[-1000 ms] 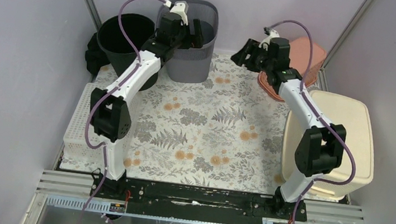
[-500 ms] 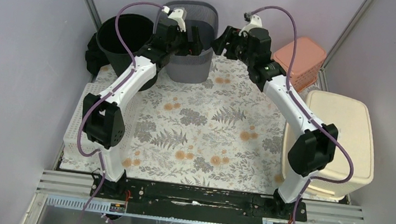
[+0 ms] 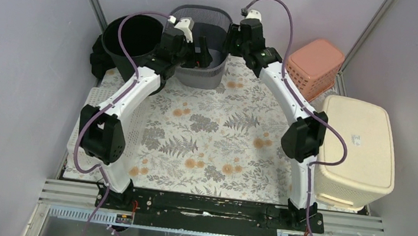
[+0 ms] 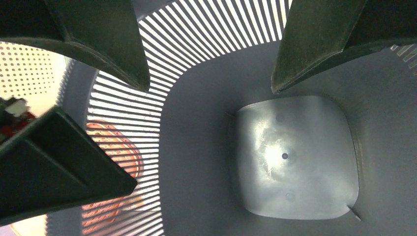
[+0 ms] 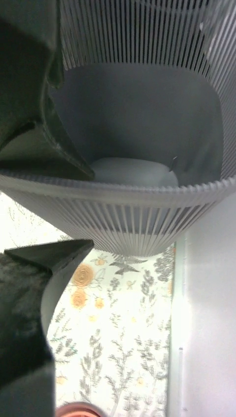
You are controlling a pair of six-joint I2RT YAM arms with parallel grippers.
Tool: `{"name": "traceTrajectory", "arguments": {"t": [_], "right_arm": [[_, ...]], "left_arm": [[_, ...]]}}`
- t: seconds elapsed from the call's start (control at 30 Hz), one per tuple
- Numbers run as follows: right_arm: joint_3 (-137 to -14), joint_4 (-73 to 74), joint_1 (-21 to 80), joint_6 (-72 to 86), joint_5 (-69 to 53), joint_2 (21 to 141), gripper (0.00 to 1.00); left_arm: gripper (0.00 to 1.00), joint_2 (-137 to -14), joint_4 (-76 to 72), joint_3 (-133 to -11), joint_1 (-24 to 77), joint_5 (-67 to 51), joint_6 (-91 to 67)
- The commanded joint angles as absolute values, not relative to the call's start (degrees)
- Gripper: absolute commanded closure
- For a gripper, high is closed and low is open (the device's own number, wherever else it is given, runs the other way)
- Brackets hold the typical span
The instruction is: Turn the large container upside down
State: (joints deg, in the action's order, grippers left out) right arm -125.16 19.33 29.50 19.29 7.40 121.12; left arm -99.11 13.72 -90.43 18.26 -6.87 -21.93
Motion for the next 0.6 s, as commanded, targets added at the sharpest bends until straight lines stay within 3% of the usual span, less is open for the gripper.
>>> {"name": "traceTrajectory", "arguments": {"t": [0.0,0.2,0.4,0.57], "right_arm": [[-131.7,26.2,31.5,15.9,14.6,123.1,0.55],[-129.2,27.5,32.8,14.4,17.0,119.3,1.00],[-121.5,30.4,32.8,13.5,15.3,109.9,1.00],[-107.5,30.8,32.8,13.0,12.9,97.2,1.00]], "left_arm": [[0.00,-97.2,12.8,-89.0,18.5,-8.3,-22.6],[0.00,-92.1,18.2,-91.2,18.5,-9.3,-23.6],[0.00,-82.4,26.7,-97.8,18.5,-12.3,-25.3],[0.00,-76.0,31.5,-101.2,18.5,-14.1,-26.4]]}}
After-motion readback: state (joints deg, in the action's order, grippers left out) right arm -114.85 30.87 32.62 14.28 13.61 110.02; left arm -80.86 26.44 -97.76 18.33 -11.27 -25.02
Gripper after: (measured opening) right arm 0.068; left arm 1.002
